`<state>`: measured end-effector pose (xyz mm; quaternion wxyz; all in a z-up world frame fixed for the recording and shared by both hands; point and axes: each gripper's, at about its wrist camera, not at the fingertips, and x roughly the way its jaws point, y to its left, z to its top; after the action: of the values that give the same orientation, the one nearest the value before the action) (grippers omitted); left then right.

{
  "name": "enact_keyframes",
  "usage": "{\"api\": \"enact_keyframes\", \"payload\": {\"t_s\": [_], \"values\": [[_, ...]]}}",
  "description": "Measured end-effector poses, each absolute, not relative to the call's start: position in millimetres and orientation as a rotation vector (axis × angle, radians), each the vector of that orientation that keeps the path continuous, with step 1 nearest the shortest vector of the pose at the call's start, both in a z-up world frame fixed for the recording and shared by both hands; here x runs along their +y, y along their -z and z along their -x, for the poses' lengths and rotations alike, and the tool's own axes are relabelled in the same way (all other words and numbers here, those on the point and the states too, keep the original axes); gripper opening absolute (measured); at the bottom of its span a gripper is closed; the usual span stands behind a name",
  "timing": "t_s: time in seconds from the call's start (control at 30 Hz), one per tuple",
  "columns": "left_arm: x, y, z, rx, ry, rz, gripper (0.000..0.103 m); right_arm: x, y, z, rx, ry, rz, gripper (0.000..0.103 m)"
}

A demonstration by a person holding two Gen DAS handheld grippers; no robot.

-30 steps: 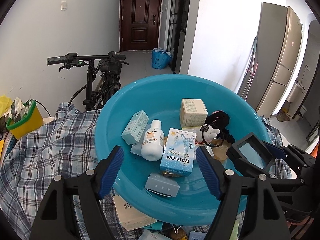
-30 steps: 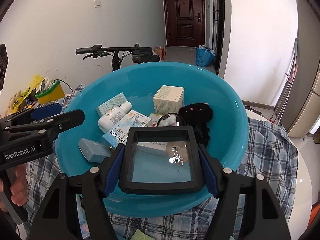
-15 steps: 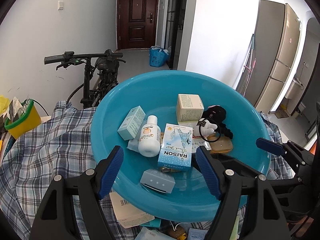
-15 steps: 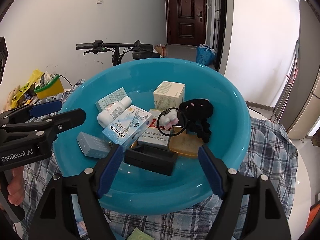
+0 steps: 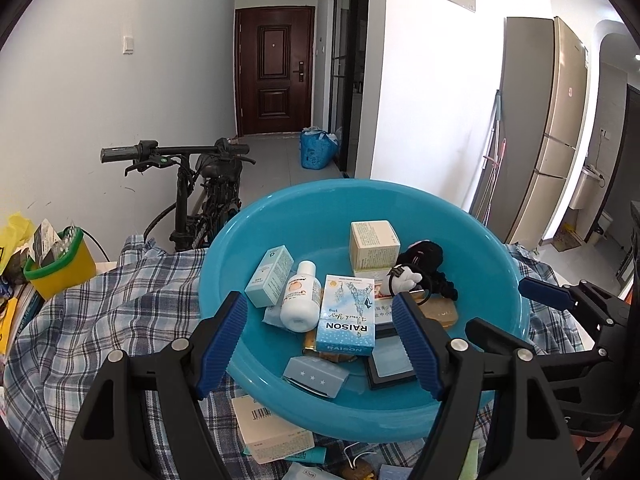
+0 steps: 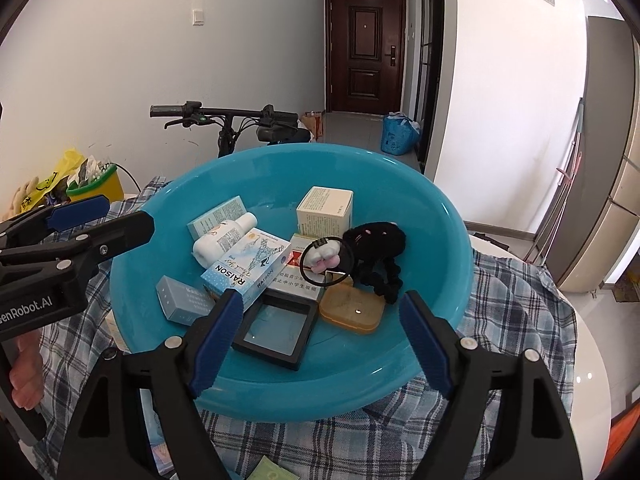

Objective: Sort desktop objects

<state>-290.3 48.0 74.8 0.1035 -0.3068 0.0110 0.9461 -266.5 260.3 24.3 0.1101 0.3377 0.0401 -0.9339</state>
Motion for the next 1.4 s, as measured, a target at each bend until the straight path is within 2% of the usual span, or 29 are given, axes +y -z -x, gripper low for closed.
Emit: {"api": "enact_keyframes", "payload": {"t_s": [0.1,0.2,0.37,0.47,0.53,0.6,1.4], "values": [[45.5,-81.6,283.4,0.005,-2.771,0.842,0.078,261.3,-30.1,263.0,0.113,2.759,-0.965,0.079],[43.3,-88.2,274.3,-0.015,-2.773,0.774,0.085,261.7,-37.2,257.0,0.118,2.773,-0.925,0.079],[41.0,-99.5,259.8,-0.004,-2.820,0.669,0.086,263.3,-50.6,242.5,0.148,2.839,-0.805,0.079],[37.9,-106.9,249.7,-0.001,-2.855,0.600,0.088,265.3,-59.1,232.5,0.160,2.878,-0.719,0.093],[33.9,-112.2,242.0,-0.013,-2.878,0.553,0.097,267.6,-65.4,223.2,0.157,2.907,-0.635,0.102],[31.0,-116.8,233.8,-0.026,-2.900,0.499,0.103,269.5,-72.7,213.3,0.163,2.927,-0.557,0.103],[17.9,-144.9,147.2,0.048,-2.950,0.373,0.103,289.9,-113.0,144.8,0.075,2.956,-0.386,0.103]]}}
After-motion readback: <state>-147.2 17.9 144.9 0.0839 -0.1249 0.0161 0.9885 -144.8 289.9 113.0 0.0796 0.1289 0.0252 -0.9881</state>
